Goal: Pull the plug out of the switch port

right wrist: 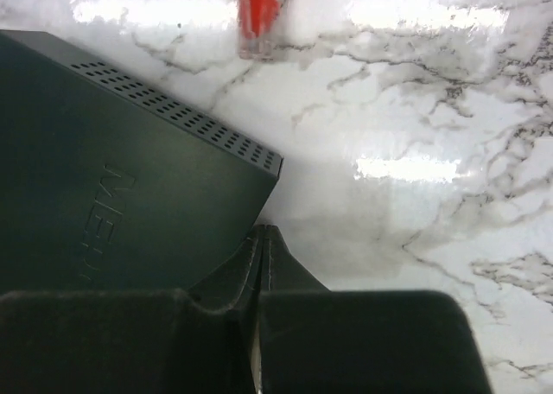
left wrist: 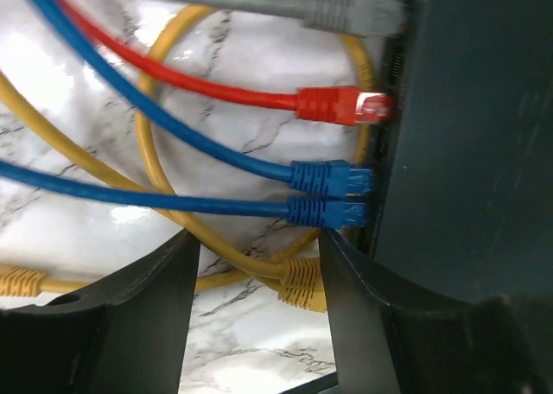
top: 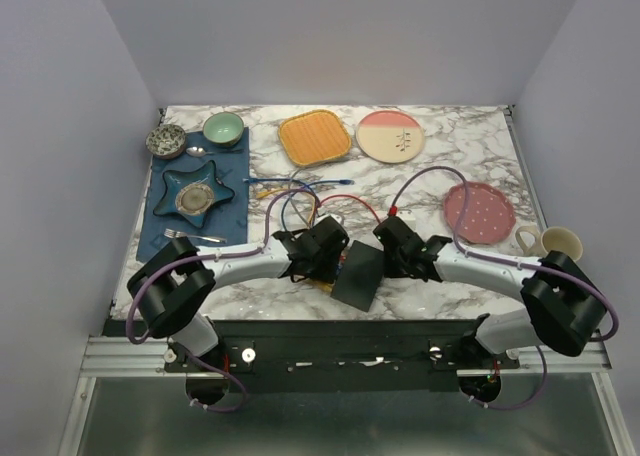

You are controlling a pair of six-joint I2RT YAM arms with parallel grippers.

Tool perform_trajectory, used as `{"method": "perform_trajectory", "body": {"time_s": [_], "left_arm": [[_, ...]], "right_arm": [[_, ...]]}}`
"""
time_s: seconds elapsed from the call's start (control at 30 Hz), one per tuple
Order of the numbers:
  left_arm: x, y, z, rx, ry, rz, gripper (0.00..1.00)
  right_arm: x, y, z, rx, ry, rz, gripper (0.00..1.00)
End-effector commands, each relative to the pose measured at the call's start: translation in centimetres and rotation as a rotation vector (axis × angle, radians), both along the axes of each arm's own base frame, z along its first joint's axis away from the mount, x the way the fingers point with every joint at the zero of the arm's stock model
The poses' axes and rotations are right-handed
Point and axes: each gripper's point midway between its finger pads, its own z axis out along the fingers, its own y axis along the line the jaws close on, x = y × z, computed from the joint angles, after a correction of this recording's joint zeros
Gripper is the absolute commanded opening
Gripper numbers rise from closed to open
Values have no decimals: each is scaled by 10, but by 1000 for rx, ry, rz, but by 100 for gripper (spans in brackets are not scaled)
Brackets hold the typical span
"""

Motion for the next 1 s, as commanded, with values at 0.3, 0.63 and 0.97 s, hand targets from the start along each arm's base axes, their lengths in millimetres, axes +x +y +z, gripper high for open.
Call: {"method": "perform_trajectory", "body": {"time_s": [0.3,0.63,0.97], "left_arm": [[-3,-119,32,-199,27,-278,61],[57,-70,94,-55,-216,-1,71],[98,-16,130,-20,-295,140,80]], "right_arm": [[99,52,53,239,-87,-17,8],[92,20,125,262,-277,7,34],[19,45,91,353,-152,238,38]]}}
